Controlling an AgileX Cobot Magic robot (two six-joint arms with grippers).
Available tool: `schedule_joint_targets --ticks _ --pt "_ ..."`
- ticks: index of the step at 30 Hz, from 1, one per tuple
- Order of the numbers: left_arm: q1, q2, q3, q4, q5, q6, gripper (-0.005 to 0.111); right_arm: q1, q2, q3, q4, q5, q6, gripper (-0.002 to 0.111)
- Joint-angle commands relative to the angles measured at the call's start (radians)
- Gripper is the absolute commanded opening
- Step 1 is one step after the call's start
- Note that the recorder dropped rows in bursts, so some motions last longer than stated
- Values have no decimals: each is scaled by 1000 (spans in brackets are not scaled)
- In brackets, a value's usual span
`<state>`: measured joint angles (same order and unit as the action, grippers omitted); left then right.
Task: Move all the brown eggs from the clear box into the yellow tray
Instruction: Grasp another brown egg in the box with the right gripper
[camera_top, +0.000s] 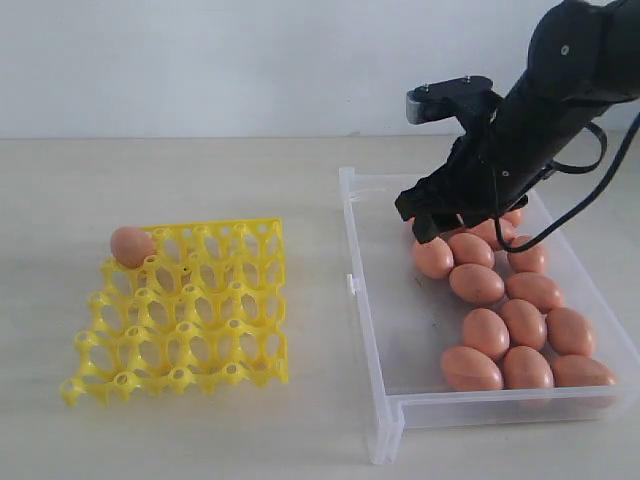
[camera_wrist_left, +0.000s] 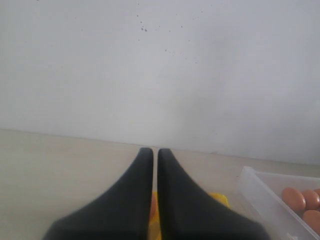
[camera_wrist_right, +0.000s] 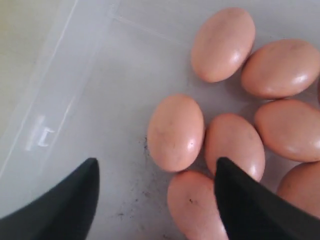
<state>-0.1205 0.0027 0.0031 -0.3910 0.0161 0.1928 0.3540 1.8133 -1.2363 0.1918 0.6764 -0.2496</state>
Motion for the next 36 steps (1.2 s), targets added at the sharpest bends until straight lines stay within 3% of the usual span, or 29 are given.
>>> schedule_joint_targets --ticks 1,22,25,29,36 --pt "-6 -3 -3 -9 -16 -7 4 -6 68 -5 -10 -79 -7 64" --pt "-6 -3 -3 -9 -16 -7 4 -6 236 -11 -18 -257 -22 61" --pt "-6 -3 -3 -9 -16 -7 4 -6 236 -11 -18 -248 -9 44" --pt "-6 -3 -3 -9 -16 -7 4 -6 236 -11 -18 -200 -7 0" --pt "-6 -3 -3 -9 -16 -7 4 -6 207 -11 -18 -219 21 0"
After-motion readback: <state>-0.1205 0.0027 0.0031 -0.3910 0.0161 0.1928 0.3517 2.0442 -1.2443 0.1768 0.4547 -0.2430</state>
